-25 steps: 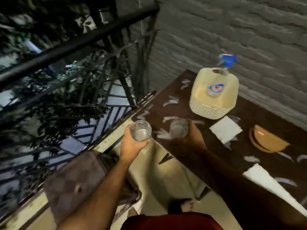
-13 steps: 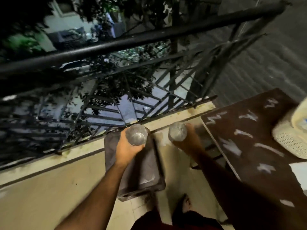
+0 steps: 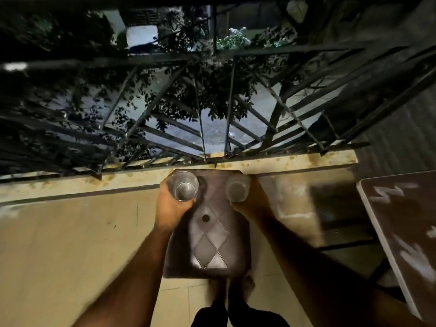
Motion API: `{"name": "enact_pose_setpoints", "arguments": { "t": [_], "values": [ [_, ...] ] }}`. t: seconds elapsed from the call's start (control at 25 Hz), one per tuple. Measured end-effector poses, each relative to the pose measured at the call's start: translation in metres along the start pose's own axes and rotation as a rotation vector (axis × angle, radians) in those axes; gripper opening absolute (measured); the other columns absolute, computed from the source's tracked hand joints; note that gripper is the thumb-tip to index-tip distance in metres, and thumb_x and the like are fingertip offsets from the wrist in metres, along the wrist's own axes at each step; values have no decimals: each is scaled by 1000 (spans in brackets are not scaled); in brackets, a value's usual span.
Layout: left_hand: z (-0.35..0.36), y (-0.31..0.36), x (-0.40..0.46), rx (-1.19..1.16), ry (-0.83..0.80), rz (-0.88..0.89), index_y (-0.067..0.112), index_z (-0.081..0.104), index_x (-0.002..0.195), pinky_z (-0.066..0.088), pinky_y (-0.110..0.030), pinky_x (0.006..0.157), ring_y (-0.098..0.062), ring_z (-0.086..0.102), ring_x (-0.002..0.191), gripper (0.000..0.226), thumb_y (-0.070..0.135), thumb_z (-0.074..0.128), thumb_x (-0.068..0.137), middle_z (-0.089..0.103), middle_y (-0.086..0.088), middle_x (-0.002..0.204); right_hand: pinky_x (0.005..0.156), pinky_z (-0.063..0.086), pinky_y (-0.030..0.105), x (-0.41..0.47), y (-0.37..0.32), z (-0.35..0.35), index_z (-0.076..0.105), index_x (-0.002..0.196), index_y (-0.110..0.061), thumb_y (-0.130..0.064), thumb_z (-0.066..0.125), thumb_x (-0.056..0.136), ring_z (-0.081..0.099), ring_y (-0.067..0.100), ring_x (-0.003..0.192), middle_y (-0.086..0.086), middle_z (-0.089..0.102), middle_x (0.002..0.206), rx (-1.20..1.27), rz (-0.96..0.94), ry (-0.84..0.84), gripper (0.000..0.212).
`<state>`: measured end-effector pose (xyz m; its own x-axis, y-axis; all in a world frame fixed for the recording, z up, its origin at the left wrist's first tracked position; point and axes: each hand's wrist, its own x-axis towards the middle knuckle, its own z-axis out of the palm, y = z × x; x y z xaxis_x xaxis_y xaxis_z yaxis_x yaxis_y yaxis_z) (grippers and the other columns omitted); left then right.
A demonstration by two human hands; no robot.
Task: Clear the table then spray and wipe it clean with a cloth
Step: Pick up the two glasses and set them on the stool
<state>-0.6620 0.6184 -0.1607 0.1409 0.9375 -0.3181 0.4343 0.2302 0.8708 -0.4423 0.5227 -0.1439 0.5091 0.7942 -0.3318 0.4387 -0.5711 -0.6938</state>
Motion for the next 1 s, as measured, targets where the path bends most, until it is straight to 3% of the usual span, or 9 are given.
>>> {"name": "enact_pose_setpoints", "arguments": {
  "t": [0.12,0.2,0.28,0.36,0.56,0.68,0.8,0.92,1.0],
  "values": [
    [11,-25,17,-19,40,4,56,39,108,52,-38,94,-7,63,104,87,37,89,40,62,10,113,101,46,42,20,12,22,38,143,-19,-29,85,64,52,25,122,6,54,134,-12,-13,-34,92],
    [15,-37,27,-14,50,17,58,38,107,51,-36,94,-6,62,104,86,36,89,41,62,9,114,104,43,44,32,19,38,39,143,-18,-32,83,62,49,27,126,7,53,135,-37,-28,-36,93],
    [18,-51,35,-18,43,7,50,37,113,50,-36,96,-6,62,105,89,37,90,42,62,9,115,109,39,46,40,25,51,34,146,-17,-39,80,59,43,29,131,9,47,142,-53,-36,-41,101],
    [20,-62,38,-3,42,-14,44,36,116,50,-35,96,-6,62,105,91,36,91,44,63,10,113,108,38,38,43,29,59,27,150,-15,-34,83,62,39,30,134,11,38,149,-66,-36,-47,106],
    [25,-76,47,-1,47,-13,36,36,121,49,-33,97,-5,62,106,93,34,92,47,64,8,115,100,48,39,48,38,67,21,149,-22,-39,86,61,48,29,129,10,36,150,-36,-27,-38,110],
    [25,-74,48,14,28,-22,32,34,125,46,-22,95,-8,60,109,96,22,93,52,62,8,116,103,49,45,52,39,70,23,147,-24,-35,87,57,47,27,130,8,40,147,1,-9,-25,111],
    [20,-65,43,20,-28,-28,25,24,143,35,-3,93,3,54,113,116,14,94,50,55,17,122,108,43,50,50,33,65,19,151,-20,-33,90,54,40,31,136,10,38,149,-6,-17,-53,121],
    [9,-41,31,86,-60,-11,22,13,151,31,-20,109,-4,44,127,132,25,95,47,44,8,141,114,34,48,42,21,45,5,157,-15,-34,93,57,29,35,143,14,28,158,-55,-19,-105,134],
    [0,-17,14,159,-53,46,25,20,148,33,-30,111,-7,43,129,121,35,93,51,43,5,143,112,33,47,26,6,19,8,158,-13,-40,92,58,30,36,143,14,28,158,-76,-68,-90,133]
  ]
}}
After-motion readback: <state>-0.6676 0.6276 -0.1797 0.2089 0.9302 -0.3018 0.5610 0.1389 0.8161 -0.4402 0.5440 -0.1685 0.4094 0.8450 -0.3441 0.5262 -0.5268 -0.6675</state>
